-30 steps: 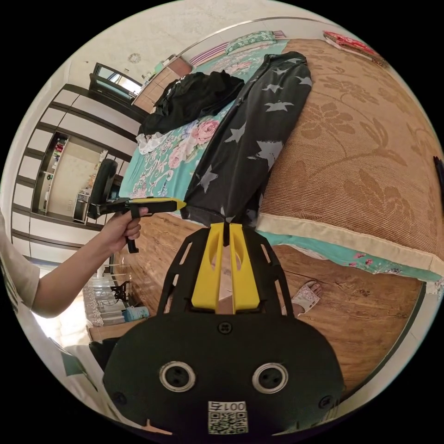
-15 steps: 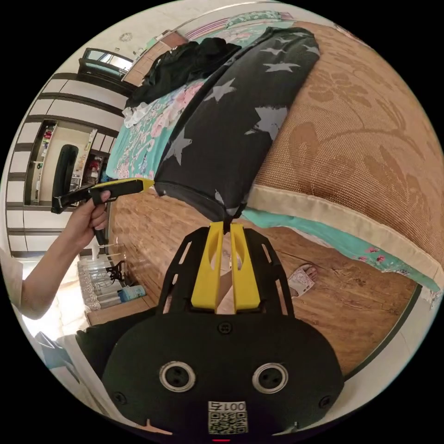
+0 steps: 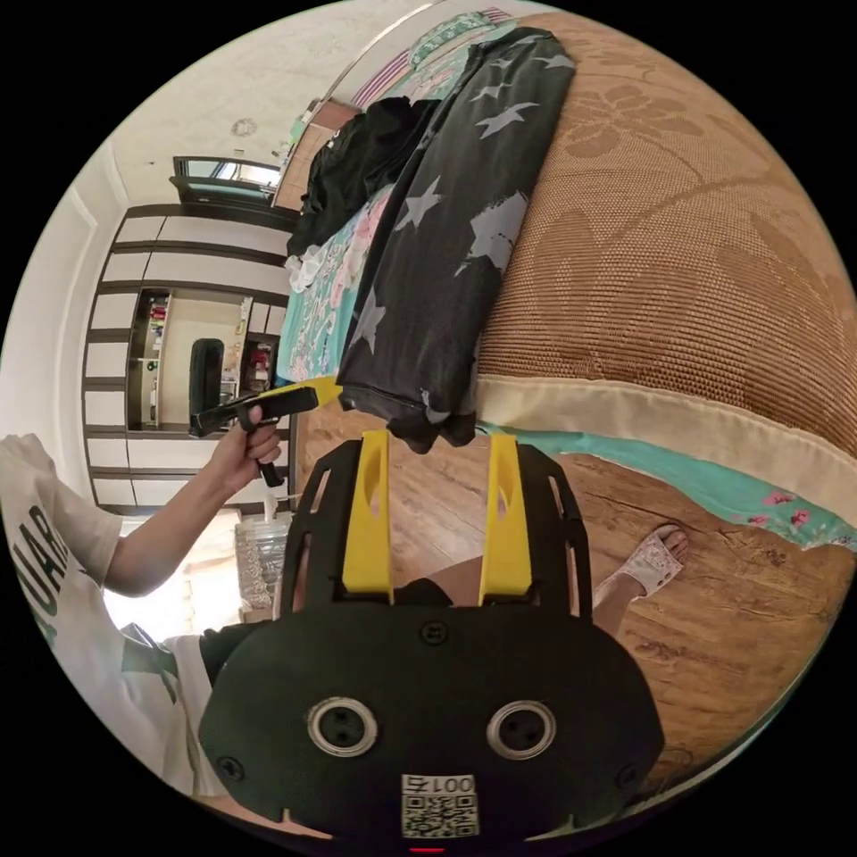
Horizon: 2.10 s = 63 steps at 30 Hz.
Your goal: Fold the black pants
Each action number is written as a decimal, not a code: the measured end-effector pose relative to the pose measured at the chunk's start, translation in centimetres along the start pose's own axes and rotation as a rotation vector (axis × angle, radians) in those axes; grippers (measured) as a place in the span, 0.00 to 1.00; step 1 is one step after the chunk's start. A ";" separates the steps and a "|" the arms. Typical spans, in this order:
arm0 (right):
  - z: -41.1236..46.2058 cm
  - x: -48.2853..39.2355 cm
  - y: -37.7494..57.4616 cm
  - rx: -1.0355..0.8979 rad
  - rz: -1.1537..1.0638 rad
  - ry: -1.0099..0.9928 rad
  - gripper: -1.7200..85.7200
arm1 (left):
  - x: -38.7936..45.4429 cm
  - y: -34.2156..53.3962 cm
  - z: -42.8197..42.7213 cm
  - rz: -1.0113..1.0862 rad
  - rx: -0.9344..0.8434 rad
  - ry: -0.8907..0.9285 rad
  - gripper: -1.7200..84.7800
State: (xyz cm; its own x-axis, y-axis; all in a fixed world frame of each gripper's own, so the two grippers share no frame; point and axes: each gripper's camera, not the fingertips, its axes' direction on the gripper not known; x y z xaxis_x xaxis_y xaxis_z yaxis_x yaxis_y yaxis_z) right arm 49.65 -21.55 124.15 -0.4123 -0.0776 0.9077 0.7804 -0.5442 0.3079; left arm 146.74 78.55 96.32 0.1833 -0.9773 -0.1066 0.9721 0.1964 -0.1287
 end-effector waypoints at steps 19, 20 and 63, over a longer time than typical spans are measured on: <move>-8.8 -2.6 1.8 0.028 0.006 -0.023 0.04 | 1.4 -1.2 0.8 -0.028 -0.023 0.306 0.01; -9.3 -4.0 2.1 -0.022 -0.028 0.068 0.04 | 1.9 -0.8 1.0 -0.052 -0.040 0.326 0.01; -19.3 -11.4 -27.0 0.073 -0.257 0.600 0.17 | 3.4 -37.9 -2.9 0.083 -0.066 0.206 0.17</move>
State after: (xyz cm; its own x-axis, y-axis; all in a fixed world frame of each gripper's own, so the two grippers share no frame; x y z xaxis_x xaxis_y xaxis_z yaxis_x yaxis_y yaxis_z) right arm 24.24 -22.10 100.00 -0.7641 -0.4163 0.4927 0.6431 -0.5510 0.5318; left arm 110.13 67.97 97.95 0.2215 -0.9219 -0.3178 0.9419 0.2866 -0.1749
